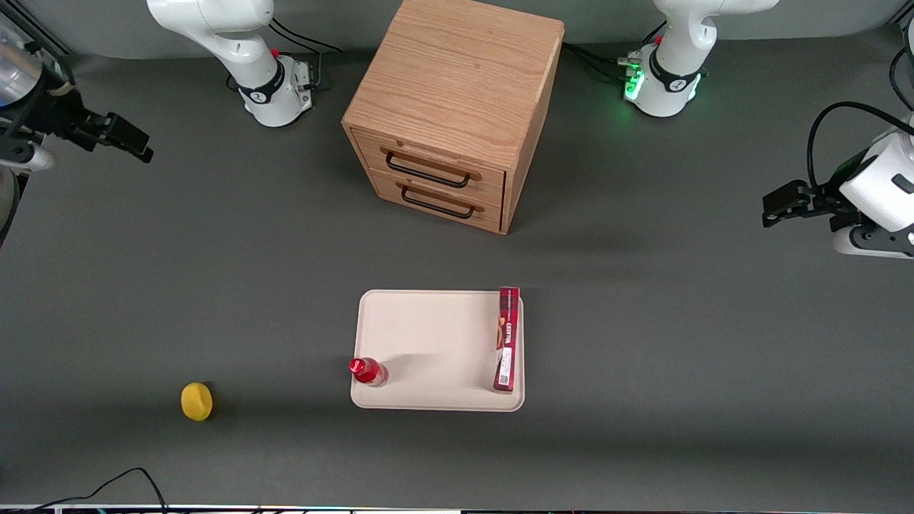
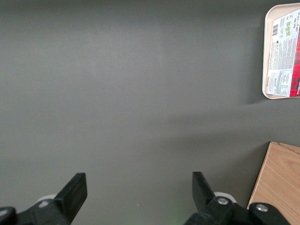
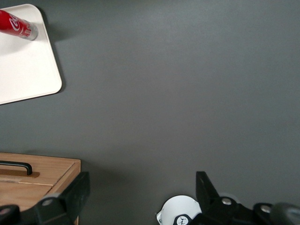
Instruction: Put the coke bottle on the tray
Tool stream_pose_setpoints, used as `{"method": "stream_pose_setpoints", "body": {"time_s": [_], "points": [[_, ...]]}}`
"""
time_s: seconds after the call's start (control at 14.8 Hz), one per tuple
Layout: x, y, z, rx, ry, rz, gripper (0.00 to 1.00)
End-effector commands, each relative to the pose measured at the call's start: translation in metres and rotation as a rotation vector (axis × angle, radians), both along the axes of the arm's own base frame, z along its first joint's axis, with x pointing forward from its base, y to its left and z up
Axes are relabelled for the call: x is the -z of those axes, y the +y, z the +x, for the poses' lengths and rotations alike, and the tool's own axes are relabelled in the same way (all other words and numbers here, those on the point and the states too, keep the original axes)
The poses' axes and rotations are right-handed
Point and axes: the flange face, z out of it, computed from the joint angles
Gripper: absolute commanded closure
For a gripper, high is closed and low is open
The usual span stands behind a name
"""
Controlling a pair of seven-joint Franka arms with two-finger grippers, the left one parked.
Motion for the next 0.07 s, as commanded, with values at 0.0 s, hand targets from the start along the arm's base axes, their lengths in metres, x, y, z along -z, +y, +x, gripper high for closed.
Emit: {"method": "stream_pose_setpoints", "body": {"time_s": [0.0], "points": [[-0.0093,-0.0055,0.0017,0.004,-0.040,0.031,0.00]]}}
